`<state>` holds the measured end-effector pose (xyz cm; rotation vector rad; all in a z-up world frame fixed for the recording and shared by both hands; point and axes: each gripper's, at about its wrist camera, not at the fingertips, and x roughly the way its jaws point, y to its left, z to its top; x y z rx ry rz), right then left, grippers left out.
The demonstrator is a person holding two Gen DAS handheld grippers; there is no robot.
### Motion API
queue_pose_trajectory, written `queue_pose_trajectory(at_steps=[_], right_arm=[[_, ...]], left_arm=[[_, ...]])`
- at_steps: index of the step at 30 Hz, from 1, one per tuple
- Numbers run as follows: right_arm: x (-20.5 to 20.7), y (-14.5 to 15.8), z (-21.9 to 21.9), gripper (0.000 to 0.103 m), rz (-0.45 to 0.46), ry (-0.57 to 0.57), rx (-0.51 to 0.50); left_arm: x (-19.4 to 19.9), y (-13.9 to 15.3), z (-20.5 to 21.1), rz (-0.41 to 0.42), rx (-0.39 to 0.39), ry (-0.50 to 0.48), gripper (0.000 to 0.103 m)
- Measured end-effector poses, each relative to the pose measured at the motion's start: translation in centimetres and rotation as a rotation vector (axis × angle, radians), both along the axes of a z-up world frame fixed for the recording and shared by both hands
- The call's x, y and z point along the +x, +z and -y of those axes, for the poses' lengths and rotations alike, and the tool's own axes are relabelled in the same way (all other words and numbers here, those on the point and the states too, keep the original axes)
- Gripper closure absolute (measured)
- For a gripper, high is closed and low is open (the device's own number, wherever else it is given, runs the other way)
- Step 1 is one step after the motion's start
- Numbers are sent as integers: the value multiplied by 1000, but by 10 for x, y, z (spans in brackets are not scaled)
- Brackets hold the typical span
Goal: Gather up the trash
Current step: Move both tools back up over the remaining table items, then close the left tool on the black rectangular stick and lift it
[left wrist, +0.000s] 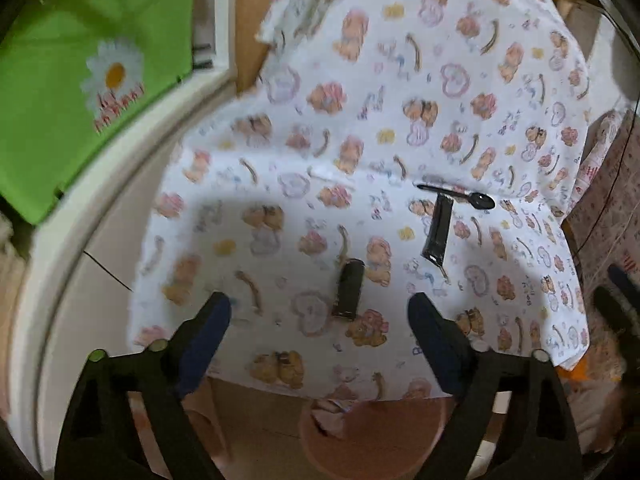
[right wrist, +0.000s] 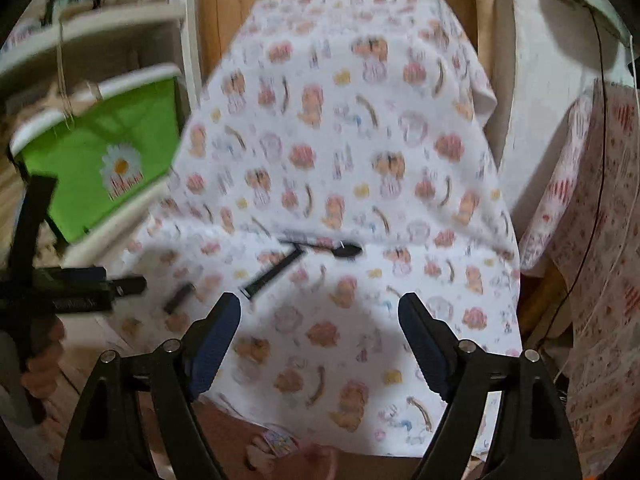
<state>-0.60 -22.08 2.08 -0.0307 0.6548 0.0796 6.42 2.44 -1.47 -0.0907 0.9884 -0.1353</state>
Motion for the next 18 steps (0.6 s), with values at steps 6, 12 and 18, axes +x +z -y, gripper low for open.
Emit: queue_pose_trajectory(at_steps=[6,12,18], right_arm=[[14,-31,6,20,-73,-41,-37],[16,-33,2,20,-73,-34,-42],[20,-33,4,19,-83,-45,-51]], left_arm=[[11,-17,7,-32,-39,-12,33],[14,-30,23,-15,31,-54,47],[17,-38,31,-36,59,-72,60]])
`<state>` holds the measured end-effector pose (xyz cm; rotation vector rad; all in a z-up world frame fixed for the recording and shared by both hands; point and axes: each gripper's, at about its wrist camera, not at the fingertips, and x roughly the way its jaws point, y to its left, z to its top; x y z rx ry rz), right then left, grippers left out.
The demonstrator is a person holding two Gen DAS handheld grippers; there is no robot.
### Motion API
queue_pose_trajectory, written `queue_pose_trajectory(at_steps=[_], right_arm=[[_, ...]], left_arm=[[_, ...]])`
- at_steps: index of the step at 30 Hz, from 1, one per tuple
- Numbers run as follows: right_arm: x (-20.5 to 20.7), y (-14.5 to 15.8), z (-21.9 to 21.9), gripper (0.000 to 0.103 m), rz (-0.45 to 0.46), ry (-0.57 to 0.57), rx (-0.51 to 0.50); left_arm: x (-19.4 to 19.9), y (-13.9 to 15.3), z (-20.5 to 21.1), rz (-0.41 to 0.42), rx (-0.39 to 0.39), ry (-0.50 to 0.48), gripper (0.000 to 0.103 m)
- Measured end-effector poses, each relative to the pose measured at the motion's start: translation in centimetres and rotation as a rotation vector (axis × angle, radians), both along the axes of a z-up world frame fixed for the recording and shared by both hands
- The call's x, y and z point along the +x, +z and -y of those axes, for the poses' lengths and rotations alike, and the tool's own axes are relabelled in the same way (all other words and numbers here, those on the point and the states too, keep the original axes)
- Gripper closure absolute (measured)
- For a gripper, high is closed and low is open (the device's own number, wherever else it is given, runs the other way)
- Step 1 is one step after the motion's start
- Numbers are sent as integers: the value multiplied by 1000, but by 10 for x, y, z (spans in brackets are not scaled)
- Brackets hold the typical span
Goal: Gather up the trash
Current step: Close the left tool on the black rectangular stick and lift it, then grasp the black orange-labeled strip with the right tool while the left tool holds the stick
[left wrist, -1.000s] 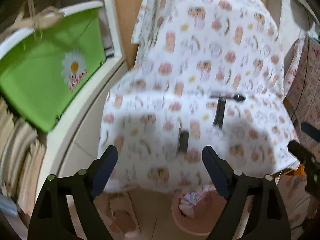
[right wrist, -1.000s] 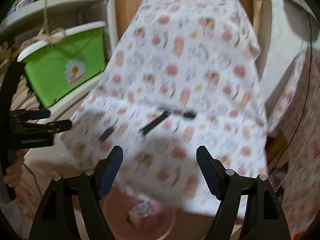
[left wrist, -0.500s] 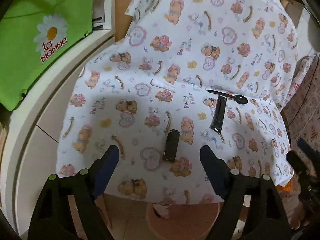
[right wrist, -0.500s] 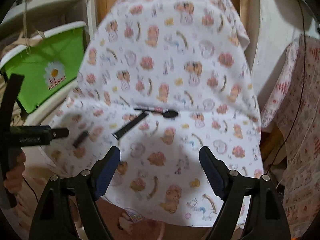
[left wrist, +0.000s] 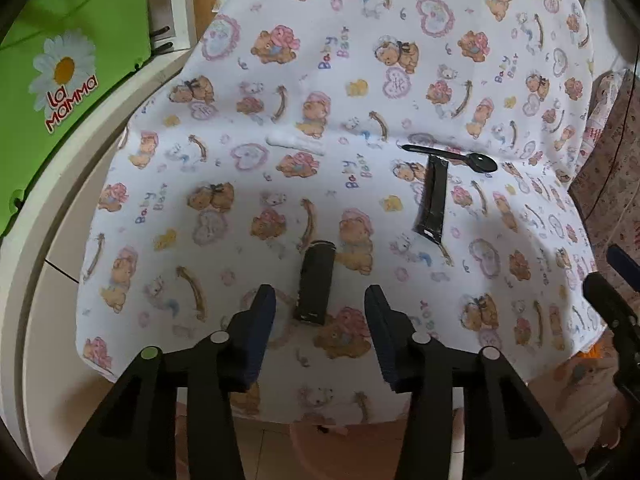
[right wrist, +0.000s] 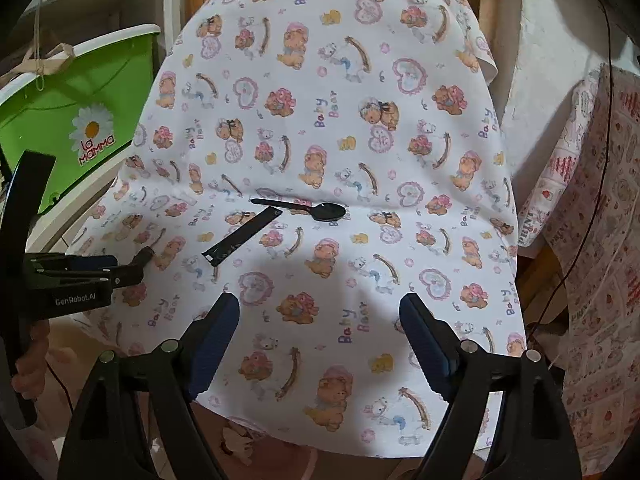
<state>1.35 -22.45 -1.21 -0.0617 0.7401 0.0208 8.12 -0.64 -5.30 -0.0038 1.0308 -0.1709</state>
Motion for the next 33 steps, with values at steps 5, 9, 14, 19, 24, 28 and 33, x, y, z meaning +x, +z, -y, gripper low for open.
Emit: queue_pose_trajectory(at_steps=[5,9,14,19,24,28,33], right_arm=[[4,-1,7,19,-9,-24,27],[4,0,8,19,6,-41,3],[4,0,7,19,8,-36,7],[5,-1,6,19,9,-41,3],[7,-3,6,19,13,-43,6],[14,-7,-6,19,12,-35,5],[35,-13,-32,19,1,-26,43]], left_arm=[[5,-2,1,10,47,15,83],[3,1,5,15,36,-14,85],[7,-3,4,3,44,-9,91],[-3,22,-1,36,-34,-9,99],[-12,43,-12,77,-90,2,99],[-11,43,-21,74,-83,57,99],[-12,46,-32,84,-96,95,99]])
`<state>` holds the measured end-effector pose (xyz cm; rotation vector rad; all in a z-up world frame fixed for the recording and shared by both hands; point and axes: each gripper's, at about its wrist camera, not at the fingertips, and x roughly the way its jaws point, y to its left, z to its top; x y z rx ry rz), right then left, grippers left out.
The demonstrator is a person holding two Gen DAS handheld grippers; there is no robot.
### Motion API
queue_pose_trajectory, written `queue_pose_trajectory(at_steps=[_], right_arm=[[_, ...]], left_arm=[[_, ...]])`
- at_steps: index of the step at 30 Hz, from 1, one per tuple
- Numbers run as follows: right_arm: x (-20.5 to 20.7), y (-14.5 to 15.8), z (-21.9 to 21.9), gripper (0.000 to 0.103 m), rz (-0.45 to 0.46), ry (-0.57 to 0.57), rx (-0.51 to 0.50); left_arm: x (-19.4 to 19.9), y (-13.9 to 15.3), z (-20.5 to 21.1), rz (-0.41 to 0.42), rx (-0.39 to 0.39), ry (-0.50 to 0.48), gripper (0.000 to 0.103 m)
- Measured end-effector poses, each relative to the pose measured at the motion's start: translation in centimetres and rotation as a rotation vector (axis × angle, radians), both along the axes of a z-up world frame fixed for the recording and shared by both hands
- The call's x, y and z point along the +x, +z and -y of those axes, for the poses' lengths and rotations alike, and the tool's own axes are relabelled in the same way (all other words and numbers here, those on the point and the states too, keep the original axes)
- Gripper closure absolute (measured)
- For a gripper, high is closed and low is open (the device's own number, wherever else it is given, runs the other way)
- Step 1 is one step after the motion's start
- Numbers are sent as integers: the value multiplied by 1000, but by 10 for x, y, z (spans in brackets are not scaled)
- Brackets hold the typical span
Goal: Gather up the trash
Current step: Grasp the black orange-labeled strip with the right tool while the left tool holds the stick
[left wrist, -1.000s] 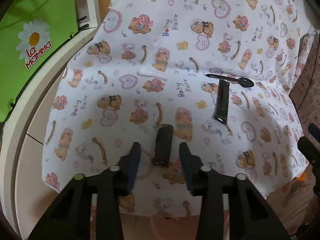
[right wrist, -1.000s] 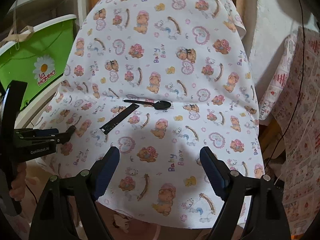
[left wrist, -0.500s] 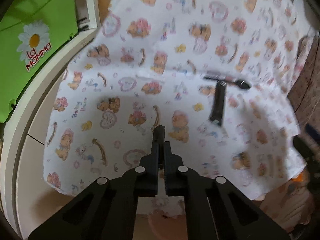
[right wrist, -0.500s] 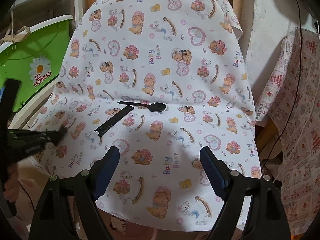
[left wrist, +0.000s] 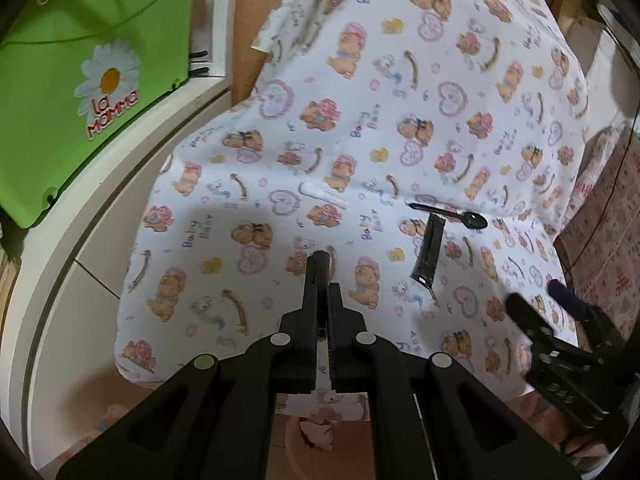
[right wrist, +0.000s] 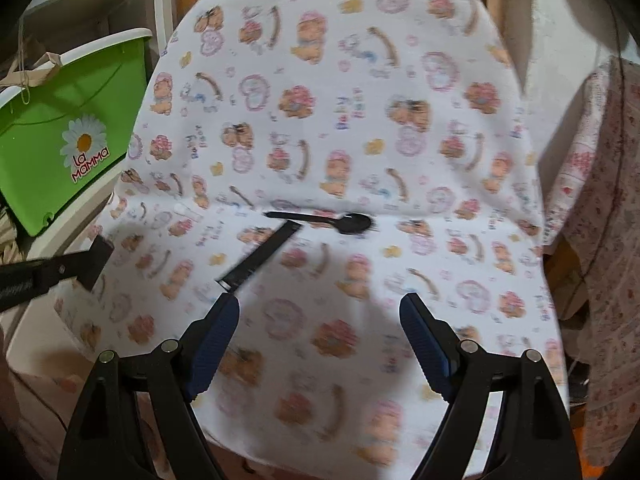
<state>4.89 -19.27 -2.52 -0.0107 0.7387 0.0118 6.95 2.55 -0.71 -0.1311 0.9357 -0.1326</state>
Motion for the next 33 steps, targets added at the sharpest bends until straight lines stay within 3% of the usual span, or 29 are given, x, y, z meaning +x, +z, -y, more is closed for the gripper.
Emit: queue_pose_trajectory(at_steps=[4,7,11,14,25,27,30,33], right_arm=[[22,-13,-25,19,-2,-27,-1],[29,-23,-45,19,56,-108,-39],[44,-35,-64,19,-16,-116,-32],[49,-38,-68,19,-1,-144,-14],[59,-51,-74,71,-65,-95,-21],[56,-50,-66,89,-68,-83,2],[46,-39,-50,99,-65,11,106],[31,-27,-42,100,-34,71,80]], left_arm=[[-1,3,-11,7,-10,36,99],[2,0,-16,-1,-10,61,99],[6,-3,-19,-13,-14,83,99],[7,-3,-24,-15,-28,93,99],[5,-1,-17,2,-5,67,99],[5,-1,-17,2,-4,68,99],[5,-1,-18,0,-6,74,99],[5,-1,-18,0,-12,72,99]])
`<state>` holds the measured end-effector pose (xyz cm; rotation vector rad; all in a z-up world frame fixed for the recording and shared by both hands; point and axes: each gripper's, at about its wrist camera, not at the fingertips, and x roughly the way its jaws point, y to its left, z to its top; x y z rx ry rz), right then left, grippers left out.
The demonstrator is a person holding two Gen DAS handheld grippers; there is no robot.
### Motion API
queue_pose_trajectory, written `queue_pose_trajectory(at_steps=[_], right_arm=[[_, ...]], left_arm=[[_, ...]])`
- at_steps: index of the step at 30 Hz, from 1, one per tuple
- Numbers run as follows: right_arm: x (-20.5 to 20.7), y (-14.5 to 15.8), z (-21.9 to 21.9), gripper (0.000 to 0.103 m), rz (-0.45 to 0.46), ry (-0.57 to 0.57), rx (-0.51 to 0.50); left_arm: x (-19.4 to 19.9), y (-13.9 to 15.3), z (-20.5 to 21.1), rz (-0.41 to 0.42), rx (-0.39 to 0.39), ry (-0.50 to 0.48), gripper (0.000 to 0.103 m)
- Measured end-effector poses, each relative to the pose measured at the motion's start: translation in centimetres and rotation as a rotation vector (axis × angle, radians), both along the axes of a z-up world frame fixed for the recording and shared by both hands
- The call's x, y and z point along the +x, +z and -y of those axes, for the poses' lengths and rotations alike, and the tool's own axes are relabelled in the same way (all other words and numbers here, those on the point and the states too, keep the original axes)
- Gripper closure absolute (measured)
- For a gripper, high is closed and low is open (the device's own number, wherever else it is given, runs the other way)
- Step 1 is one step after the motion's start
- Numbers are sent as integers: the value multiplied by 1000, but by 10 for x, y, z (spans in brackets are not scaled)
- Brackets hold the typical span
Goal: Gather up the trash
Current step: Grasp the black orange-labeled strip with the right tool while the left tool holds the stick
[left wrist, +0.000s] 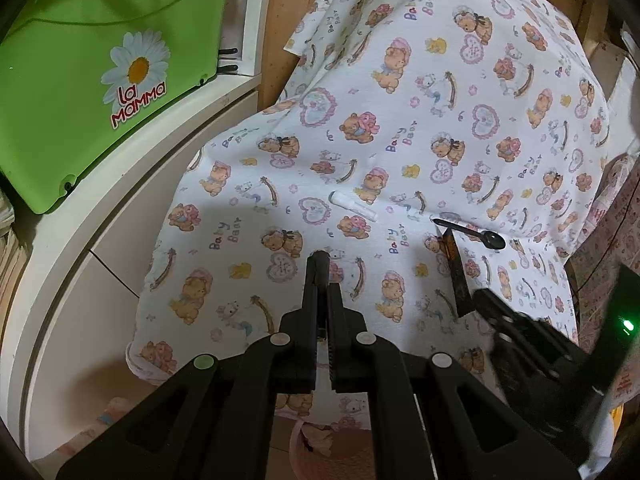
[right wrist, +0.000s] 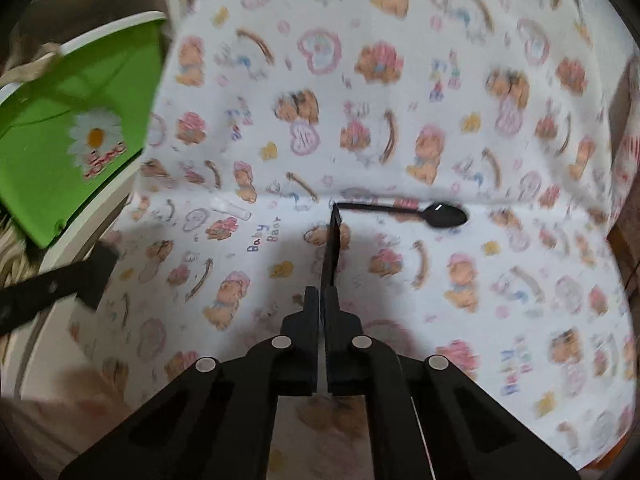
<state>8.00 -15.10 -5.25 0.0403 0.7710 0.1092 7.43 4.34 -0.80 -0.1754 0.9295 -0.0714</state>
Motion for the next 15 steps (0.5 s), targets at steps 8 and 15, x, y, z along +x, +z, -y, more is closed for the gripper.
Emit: queue_pose_trajectory(at_steps=[8,15], right_arm=[[-25,1,52,100,-75,15,93],[-18,1,58,62,-57,-26,85]], left_arm=[[-5,-2,5,2,35,-23,99],[-6,-9,6,-8,62,-17,99]])
